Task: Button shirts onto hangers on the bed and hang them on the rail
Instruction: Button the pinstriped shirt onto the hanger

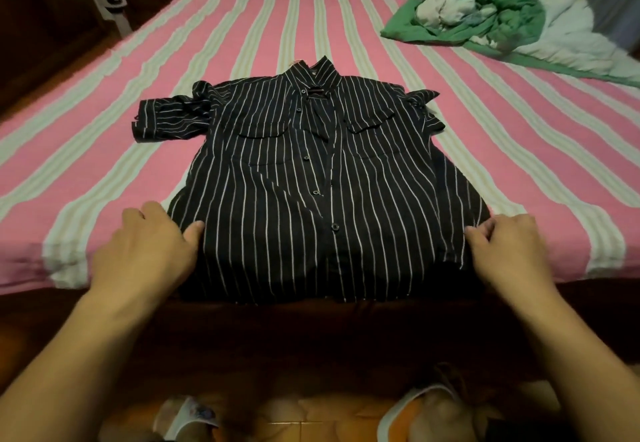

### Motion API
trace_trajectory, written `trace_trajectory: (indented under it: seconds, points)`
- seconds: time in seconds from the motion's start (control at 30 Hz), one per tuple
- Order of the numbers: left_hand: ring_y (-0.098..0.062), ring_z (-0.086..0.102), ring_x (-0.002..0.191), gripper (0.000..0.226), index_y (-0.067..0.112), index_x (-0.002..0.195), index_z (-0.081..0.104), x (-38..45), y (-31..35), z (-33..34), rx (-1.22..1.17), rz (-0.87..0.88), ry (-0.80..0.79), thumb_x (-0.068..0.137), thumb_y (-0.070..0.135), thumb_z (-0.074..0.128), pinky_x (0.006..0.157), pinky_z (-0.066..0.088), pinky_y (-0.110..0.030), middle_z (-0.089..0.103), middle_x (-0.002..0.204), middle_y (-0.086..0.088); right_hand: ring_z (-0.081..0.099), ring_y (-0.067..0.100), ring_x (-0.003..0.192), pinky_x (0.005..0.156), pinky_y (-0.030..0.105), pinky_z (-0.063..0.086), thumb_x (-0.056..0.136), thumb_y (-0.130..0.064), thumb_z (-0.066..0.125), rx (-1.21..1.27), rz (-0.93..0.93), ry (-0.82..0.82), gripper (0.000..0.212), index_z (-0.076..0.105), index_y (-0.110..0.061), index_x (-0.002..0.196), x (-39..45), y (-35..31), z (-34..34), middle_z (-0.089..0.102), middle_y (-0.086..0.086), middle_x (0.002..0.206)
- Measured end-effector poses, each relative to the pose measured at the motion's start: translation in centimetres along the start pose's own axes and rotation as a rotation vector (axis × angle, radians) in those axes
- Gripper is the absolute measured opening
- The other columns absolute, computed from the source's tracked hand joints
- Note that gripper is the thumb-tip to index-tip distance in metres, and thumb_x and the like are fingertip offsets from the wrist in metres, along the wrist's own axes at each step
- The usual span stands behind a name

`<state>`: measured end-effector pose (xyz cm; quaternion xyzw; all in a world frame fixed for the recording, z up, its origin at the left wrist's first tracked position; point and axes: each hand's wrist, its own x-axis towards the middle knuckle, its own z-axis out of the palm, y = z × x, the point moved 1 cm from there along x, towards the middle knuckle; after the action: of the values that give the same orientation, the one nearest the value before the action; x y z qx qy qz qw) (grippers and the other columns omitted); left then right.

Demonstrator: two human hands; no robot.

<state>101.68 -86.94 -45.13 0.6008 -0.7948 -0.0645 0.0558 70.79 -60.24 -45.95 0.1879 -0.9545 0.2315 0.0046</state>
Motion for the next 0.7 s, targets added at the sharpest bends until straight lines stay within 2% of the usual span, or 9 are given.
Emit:
trace_trajectory:
  seconds: [0.03, 0.13, 0.2, 0.3, 0.4, 0.47, 0.6, 0.67, 0.7]
  points:
    - [-0.047, 0.059, 0.099, 0.060, 0.001, 0.112, 0.050, 0.4, -0.4, 0.2, -0.006, -0.025, -0.037, 0.097, 0.059, 0.051, 0.075, 0.044, -0.049, 0.055, 0.111, -0.024, 0.055, 0.038, 0.086, 0.074, 0.040, 0.039, 0.099, -0.026, 0.058, 0.077, 0.015, 0.026, 0.027, 0.058, -0.008, 0.079, 0.1, 0.0, -0.2, 0.057, 0.016, 0.088]
    - [-0.035, 0.060, 0.068, 0.060, 0.006, 0.078, 0.056, 1.4, -1.5, 0.5, -0.014, 0.022, -0.143, 0.089, 0.064, 0.061, 0.063, 0.051, -0.041, 0.060, 0.074, -0.014, 0.050, 0.031, 0.085, 0.073, 0.038, 0.035, 0.103, -0.023, 0.054, 0.256, 0.097, 0.078, 0.018, 0.053, -0.005, 0.101, 0.0, 0.4, -0.9, 0.056, 0.013, 0.087]
    - [-0.030, 0.061, 0.066, 0.052, 0.011, 0.073, 0.058, 1.5, -2.0, 0.6, -0.009, 0.044, -0.177, 0.085, 0.061, 0.070, 0.063, 0.053, -0.041, 0.061, 0.068, -0.010, 0.055, 0.034, 0.092, 0.075, 0.037, 0.037, 0.099, -0.020, 0.060, 0.246, 0.119, 0.012, 0.017, 0.052, -0.008, 0.108, -0.2, 0.8, -0.9, 0.058, 0.012, 0.092]
    - [-0.030, 0.061, 0.074, 0.033, 0.016, 0.074, 0.061, 0.7, -1.6, 0.2, -0.046, 0.074, -0.205, 0.089, 0.043, 0.074, 0.069, 0.051, -0.037, 0.064, 0.074, -0.009, 0.060, 0.036, 0.088, 0.072, 0.038, 0.044, 0.096, -0.013, 0.064, 0.157, 0.069, -0.047, 0.020, 0.048, -0.014, 0.109, -0.4, 1.6, -1.2, 0.063, 0.014, 0.088]
    - [-0.031, 0.061, 0.080, 0.022, 0.018, 0.073, 0.062, 1.0, -1.6, -0.2, -0.079, 0.094, -0.222, 0.091, 0.026, 0.072, 0.073, 0.051, -0.036, 0.064, 0.078, -0.009, 0.059, 0.030, 0.077, 0.070, 0.043, 0.052, 0.091, 0.004, 0.056, -0.006, 0.014, -0.084, 0.023, 0.048, -0.017, 0.096, -0.9, 2.6, -2.7, 0.057, 0.001, 0.077]
    - [-0.030, 0.061, 0.081, 0.018, 0.017, 0.072, 0.061, 1.0, -1.8, -1.0, -0.012, 0.117, -0.296, 0.088, 0.016, 0.069, 0.069, 0.047, -0.032, 0.065, 0.081, -0.009, 0.057, 0.028, 0.071, 0.070, 0.046, 0.054, 0.083, 0.013, 0.052, -0.170, -0.011, -0.168, 0.028, 0.052, -0.015, 0.085, -1.3, 3.2, -3.5, 0.059, 0.007, 0.075]
    - [-0.018, 0.069, 0.089, 0.012, 0.020, 0.089, 0.070, -0.1, -2.6, -1.3, 0.385, 0.244, -0.540, 0.086, 0.031, 0.071, 0.074, 0.055, -0.026, 0.070, 0.091, 0.003, 0.061, 0.028, 0.072, 0.074, 0.041, 0.055, 0.087, -0.001, 0.058, -0.499, -0.040, -0.367, 0.028, 0.059, -0.022, 0.068, -1.4, 4.6, -3.8, 0.062, 0.007, 0.075]
    - [-0.013, 0.069, 0.092, 0.020, 0.023, 0.099, 0.072, -0.5, -2.7, -0.8, 0.468, 0.276, -0.579, 0.086, 0.038, 0.070, 0.080, 0.058, -0.025, 0.071, 0.096, 0.007, 0.066, 0.030, 0.081, 0.082, 0.045, 0.058, 0.089, -0.011, 0.057, -0.634, -0.003, -0.477, 0.020, 0.065, -0.024, 0.077, -1.3, 5.2, -3.5, 0.065, 0.008, 0.085]
    - [-0.013, 0.069, 0.095, 0.021, 0.024, 0.103, 0.072, -0.6, -2.7, -0.6, 0.465, 0.272, -0.588, 0.088, 0.038, 0.069, 0.082, 0.058, -0.025, 0.071, 0.100, 0.007, 0.066, 0.031, 0.087, 0.086, 0.046, 0.057, 0.089, -0.013, 0.056, -0.672, 0.013, -0.502, 0.017, 0.069, -0.023, 0.090, -1.1, 5.2, -3.2, 0.067, 0.009, 0.093]
